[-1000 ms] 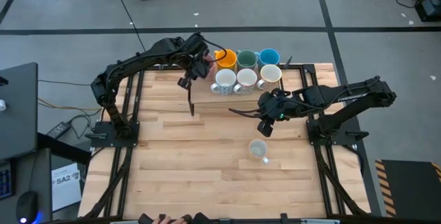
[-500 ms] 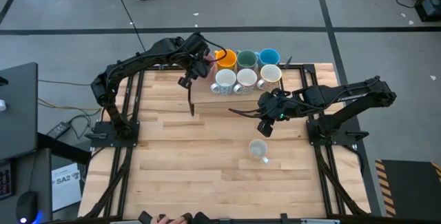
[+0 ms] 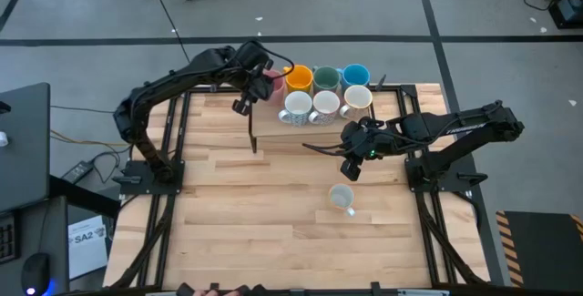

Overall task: Place coffee mugs
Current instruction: Put the white-yellow mug on the shelf

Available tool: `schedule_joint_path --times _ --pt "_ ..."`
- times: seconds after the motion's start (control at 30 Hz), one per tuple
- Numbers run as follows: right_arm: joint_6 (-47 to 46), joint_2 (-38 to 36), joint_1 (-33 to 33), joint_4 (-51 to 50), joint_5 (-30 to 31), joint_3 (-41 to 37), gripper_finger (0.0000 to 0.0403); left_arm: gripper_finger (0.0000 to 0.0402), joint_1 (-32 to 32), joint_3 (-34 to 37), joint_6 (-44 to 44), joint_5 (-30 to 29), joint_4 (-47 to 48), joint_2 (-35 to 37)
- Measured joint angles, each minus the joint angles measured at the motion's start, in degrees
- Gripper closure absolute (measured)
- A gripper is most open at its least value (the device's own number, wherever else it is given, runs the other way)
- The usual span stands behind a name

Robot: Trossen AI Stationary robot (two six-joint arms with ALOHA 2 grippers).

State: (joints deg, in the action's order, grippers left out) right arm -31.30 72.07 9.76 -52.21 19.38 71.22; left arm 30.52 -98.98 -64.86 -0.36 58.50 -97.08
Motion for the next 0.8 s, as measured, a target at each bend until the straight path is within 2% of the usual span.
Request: schedule_joint_path --times 0.43,0.63,0.8 --pt "-0.01 -0.02 0.0 0.04 -2.61 0.0 0.0306 0.0296 -0.81 0.0 0.45 0.02 0.0 5.37" --pt "-0.01 -0.02 0.0 0.04 -4.26 0.0 0.0306 0.0296 -3.64 0.0 10.15 0.07 0.71 9.38" --pt "-0.02 -0.02 0.04 0.13 -6.24 0.0 0.0306 0.0296 -6.96 0.0 20.98 0.11 5.61 12.33"
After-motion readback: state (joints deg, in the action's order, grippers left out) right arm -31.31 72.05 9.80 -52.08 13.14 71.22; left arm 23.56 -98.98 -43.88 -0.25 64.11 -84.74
